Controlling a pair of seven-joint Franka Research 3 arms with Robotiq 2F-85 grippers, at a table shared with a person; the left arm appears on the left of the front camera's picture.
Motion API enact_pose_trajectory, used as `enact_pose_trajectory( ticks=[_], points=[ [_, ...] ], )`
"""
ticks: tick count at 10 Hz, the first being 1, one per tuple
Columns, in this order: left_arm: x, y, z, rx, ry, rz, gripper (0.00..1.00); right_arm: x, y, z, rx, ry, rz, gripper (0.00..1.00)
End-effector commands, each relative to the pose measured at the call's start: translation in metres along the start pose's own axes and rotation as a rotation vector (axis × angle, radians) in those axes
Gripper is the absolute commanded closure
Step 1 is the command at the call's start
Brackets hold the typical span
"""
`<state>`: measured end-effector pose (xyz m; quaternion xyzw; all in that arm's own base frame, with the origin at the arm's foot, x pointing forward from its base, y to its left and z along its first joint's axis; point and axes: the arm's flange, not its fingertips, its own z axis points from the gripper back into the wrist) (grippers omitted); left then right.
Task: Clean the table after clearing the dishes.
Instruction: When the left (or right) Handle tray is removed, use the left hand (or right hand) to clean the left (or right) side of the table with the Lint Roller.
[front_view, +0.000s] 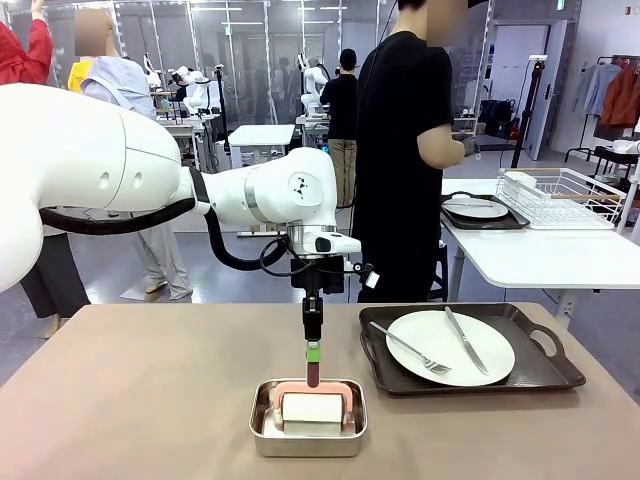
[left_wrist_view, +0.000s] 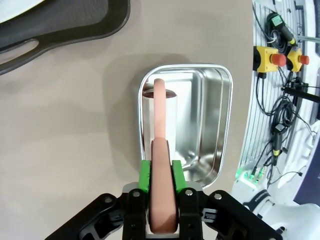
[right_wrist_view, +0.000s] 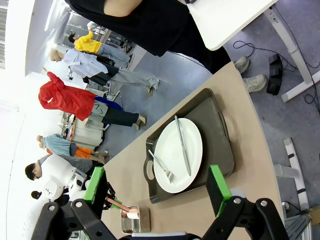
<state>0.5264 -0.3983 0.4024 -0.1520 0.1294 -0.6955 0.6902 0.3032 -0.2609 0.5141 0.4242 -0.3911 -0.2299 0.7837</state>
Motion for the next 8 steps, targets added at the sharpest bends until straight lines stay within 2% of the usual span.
enact_pose_trajectory(
  ticks=[1,2,5,6,7,8],
  points=[
    [-0.004,-0.005,0.000,0.007,0.012,0.017,0.96,-0.001,0.002,0.002,0.010,-0.002,0.009,0.00],
    [-0.004,-0.005,0.001,0.009,0.010,0.018,1.00,-0.001,0.002,0.002,0.010,-0.002,0.009,0.00],
    [-0.010,-0.009,0.013,0.034,0.004,0.050,0.99,-0.001,0.002,0.002,0.010,-0.002,0.009,0.00],
    [-0.016,-0.021,0.037,0.114,-0.009,0.131,0.84,-0.001,0.002,0.002,0.010,-0.002,0.009,0.00],
    [-0.044,-0.047,0.079,0.261,-0.047,0.314,0.84,-0.001,0.002,0.002,0.010,-0.002,0.009,0.00],
    [-0.073,-0.066,0.116,0.368,-0.144,0.496,0.84,-0.001,0.002,0.002,0.010,-0.002,0.009,0.00]
  ],
)
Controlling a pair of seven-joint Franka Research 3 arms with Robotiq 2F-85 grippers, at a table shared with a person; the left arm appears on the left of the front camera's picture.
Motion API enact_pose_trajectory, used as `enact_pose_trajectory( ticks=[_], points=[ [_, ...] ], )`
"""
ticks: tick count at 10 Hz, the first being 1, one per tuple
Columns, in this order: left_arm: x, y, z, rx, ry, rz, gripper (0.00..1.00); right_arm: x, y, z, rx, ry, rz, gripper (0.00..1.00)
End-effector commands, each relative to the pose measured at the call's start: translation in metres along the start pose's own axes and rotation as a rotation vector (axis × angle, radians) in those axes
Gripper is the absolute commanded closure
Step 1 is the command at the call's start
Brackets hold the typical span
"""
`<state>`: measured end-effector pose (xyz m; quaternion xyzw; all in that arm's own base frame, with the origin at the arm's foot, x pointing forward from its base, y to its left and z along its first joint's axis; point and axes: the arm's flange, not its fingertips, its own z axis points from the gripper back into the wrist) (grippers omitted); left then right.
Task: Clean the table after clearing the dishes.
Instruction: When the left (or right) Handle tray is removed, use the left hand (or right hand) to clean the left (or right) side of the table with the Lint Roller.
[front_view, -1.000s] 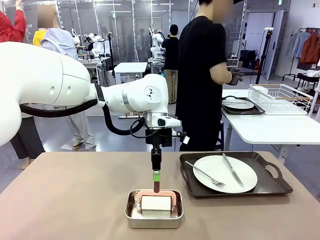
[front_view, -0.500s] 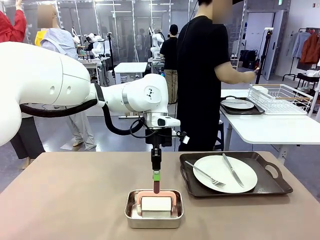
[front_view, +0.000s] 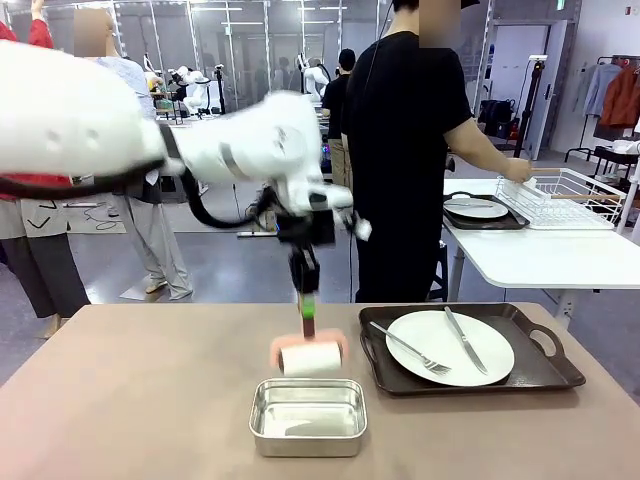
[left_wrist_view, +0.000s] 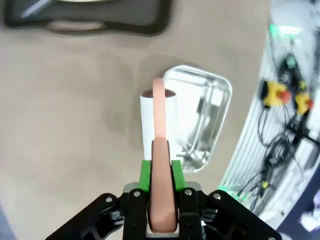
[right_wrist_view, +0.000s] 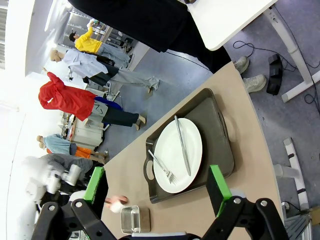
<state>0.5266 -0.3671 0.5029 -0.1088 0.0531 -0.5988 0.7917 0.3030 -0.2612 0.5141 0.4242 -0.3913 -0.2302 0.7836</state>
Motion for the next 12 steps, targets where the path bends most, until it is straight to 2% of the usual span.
enact_pose_trajectory(
  ticks=[1,2,3,4,6,8,9,10,11,12],
  points=[
    [-0.077,-0.011,0.059,0.275,-0.119,0.405,0.84,-0.001,0.002,0.002,0.010,-0.001,0.009,0.00],
    [-0.117,-0.005,0.082,0.337,-0.225,0.558,0.84,-0.001,0.002,0.002,0.010,-0.001,0.009,0.00],
    [-0.158,0.007,0.090,0.360,-0.331,0.777,0.84,-0.001,0.002,0.002,0.010,-0.001,0.009,0.00],
    [-0.191,0.023,0.079,0.332,-0.452,0.947,0.84,-0.001,0.002,0.002,0.010,-0.001,0.009,0.00],
    [-0.221,0.037,0.037,0.223,-0.595,1.107,0.84,-0.001,0.002,0.002,0.010,-0.001,0.009,0.00],
    [-0.231,0.044,-0.012,0.093,-0.717,1.165,0.84,-0.001,0.002,0.002,0.010,-0.001,0.009,0.00],
    [-0.232,0.048,-0.033,0.035,-0.749,1.191,0.84,-0.001,0.002,0.002,0.010,-0.001,0.009,0.00],
    [-0.228,0.050,-0.045,0.055,-0.655,1.171,0.84,-0.001,0.002,0.002,0.010,-0.001,0.009,0.00],
    [-0.242,0.059,-0.022,0.051,-0.628,1.230,0.84,-0.001,0.002,0.002,0.010,-0.001,0.009,0.00],
    [-0.242,0.059,-0.022,0.051,-0.628,1.230,0.84,-0.001,0.002,0.002,0.010,-0.001,0.009,0.00]
  ],
)
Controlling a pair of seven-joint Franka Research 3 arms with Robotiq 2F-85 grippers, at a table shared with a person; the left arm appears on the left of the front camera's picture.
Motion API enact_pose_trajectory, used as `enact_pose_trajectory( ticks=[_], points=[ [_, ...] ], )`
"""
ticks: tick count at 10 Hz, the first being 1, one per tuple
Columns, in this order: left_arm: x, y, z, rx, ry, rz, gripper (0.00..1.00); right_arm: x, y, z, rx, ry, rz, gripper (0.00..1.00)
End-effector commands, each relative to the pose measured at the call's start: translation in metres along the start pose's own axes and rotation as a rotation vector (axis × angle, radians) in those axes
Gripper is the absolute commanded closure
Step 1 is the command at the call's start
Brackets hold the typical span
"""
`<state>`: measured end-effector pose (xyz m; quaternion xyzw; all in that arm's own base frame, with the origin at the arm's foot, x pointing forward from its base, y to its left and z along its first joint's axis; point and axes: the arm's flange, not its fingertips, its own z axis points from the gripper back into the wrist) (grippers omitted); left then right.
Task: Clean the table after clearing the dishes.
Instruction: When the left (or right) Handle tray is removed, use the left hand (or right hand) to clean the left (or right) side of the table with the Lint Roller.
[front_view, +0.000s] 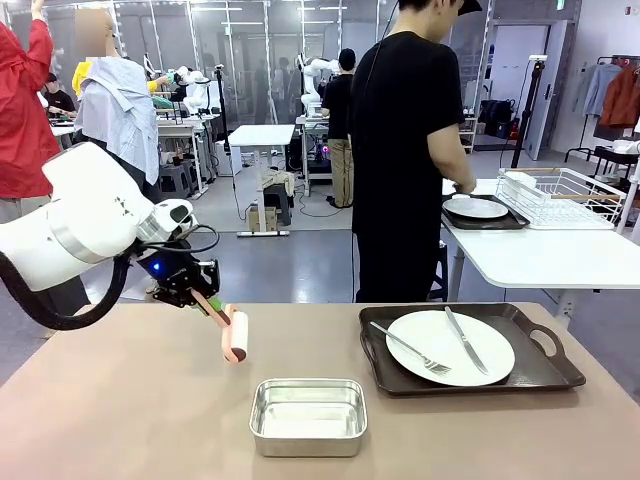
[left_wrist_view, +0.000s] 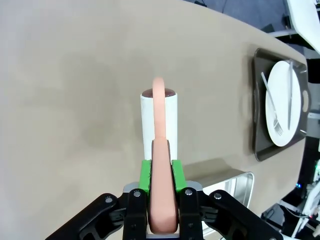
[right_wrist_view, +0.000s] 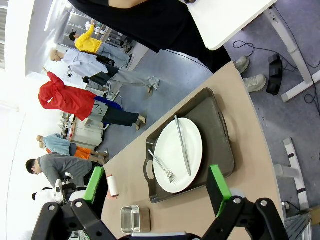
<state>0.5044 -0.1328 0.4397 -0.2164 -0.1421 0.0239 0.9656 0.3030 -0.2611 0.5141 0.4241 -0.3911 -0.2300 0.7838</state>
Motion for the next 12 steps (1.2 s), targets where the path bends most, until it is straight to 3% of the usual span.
enact_pose_trajectory(
  ticks=[1,5,6,7,12],
  points=[
    [0.011,0.002,0.017,0.014,0.005,-0.014,0.84,-0.001,0.002,0.002,0.010,-0.002,0.009,0.00],
    [0.011,0.002,0.017,0.014,0.005,-0.014,0.84,-0.001,0.002,0.002,0.010,-0.002,0.009,0.00],
    [0.011,0.002,0.013,0.012,-0.013,-0.015,0.80,-0.001,0.002,0.002,0.010,-0.002,0.009,0.00],
    [0.013,0.013,0.011,-0.001,0.034,-0.041,0.80,-0.001,0.002,0.002,0.010,-0.002,0.009,0.00],
    [0.012,0.051,-0.010,-0.216,0.099,-0.012,0.80,-0.001,0.002,0.002,0.010,-0.002,0.009,0.00]
  ],
)
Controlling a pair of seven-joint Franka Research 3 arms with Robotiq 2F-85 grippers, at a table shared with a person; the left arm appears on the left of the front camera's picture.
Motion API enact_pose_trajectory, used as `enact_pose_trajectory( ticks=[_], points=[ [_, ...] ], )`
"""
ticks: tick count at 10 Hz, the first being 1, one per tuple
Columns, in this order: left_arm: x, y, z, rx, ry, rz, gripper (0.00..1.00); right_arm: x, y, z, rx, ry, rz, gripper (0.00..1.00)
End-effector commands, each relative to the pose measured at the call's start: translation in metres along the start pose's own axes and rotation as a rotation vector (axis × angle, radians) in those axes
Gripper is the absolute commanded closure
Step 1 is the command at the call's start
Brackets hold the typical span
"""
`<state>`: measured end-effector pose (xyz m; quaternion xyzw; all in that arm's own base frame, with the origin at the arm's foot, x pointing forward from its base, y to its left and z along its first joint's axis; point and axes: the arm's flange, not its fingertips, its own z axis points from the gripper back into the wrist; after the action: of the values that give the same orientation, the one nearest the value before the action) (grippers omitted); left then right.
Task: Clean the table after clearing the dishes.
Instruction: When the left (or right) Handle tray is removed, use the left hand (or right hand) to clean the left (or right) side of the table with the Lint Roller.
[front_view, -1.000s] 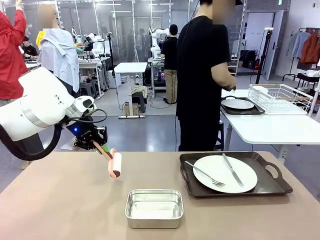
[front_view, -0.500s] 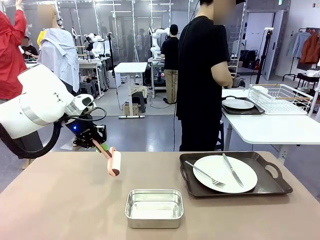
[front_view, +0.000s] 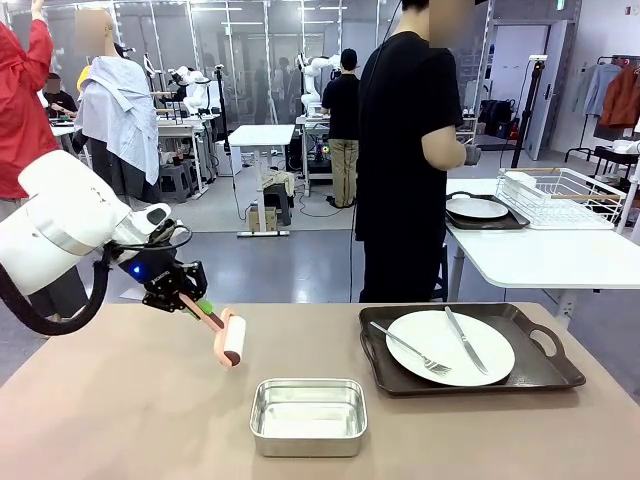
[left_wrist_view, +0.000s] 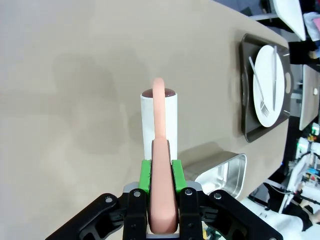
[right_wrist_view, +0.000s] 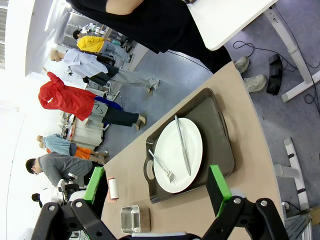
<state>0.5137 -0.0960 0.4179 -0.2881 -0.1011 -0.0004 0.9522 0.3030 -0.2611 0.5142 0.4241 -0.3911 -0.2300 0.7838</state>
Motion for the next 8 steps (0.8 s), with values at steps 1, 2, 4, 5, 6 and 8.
enact_pose_trajectory(
  ticks=[1,2,4,5,6,8],
  points=[
    [0.004,0.018,-0.011,-0.109,-0.037,0.012,0.80,-0.001,0.002,0.002,0.010,-0.002,0.009,0.00],
    [0.003,0.029,-0.023,-0.159,0.001,0.024,0.80,-0.001,0.002,0.002,0.010,-0.002,0.009,0.00],
    [0.005,0.049,-0.037,-0.306,0.069,0.052,0.80,-0.001,0.002,0.002,0.010,-0.002,0.009,0.00],
    [0.005,0.063,-0.043,-0.321,0.088,0.062,0.80,-0.001,0.002,0.002,0.010,-0.002,0.009,0.00],
    [0.006,0.074,-0.045,-0.350,0.085,0.080,0.80,-0.001,0.002,0.002,0.010,-0.002,0.009,0.00],
    [0.005,0.099,-0.045,-0.383,0.082,0.098,0.80,-0.001,0.002,0.002,0.010,-0.002,0.009,0.00]
  ],
)
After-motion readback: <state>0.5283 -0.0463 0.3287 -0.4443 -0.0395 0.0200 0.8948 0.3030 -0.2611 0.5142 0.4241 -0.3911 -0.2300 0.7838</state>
